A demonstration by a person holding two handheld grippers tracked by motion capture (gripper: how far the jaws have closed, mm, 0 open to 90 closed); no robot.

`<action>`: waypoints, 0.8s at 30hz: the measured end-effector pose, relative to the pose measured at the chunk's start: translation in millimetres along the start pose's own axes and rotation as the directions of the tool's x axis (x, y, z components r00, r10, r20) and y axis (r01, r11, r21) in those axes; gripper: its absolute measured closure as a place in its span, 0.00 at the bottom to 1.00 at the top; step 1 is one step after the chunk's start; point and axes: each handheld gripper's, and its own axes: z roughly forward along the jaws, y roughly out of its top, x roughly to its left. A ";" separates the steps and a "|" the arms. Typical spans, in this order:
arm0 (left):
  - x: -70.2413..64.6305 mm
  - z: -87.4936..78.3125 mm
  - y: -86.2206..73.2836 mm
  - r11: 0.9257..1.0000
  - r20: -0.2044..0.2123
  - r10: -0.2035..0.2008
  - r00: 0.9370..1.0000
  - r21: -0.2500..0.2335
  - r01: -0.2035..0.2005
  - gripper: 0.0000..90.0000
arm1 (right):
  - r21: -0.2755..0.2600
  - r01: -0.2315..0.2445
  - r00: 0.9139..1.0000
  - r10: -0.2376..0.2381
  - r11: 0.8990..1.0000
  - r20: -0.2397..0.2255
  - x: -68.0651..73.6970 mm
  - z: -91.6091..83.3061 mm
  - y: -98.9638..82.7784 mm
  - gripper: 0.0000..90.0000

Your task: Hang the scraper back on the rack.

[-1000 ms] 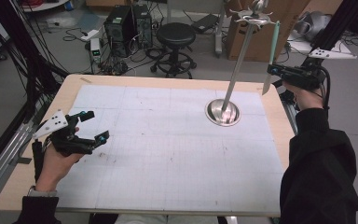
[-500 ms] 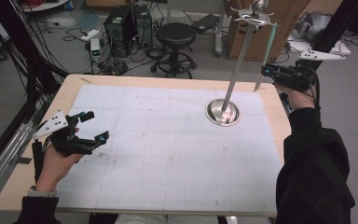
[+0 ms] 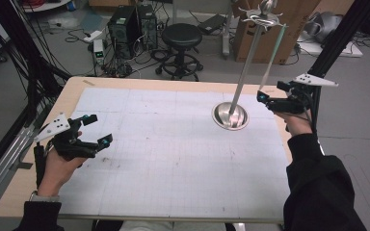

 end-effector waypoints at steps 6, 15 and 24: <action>3.5 2.5 -1.8 1.000 -0.011 -0.005 1.000 0.004 0.005 0.02 | -0.024 0.010 0.999 -0.011 1.000 -0.032 20.4 -6.7 -32.3 0.00; 4.8 9.1 -8.1 0.999 -0.019 -0.005 1.000 0.046 0.005 0.02 | -0.025 0.026 0.998 -0.027 0.999 -0.051 51.7 -18.8 -69.0 0.00; 7.3 12.9 -15.1 0.994 -0.029 -0.010 1.000 0.105 0.013 0.02 | -0.047 0.015 0.998 -0.018 0.999 -0.054 59.5 -30.6 -101.0 0.00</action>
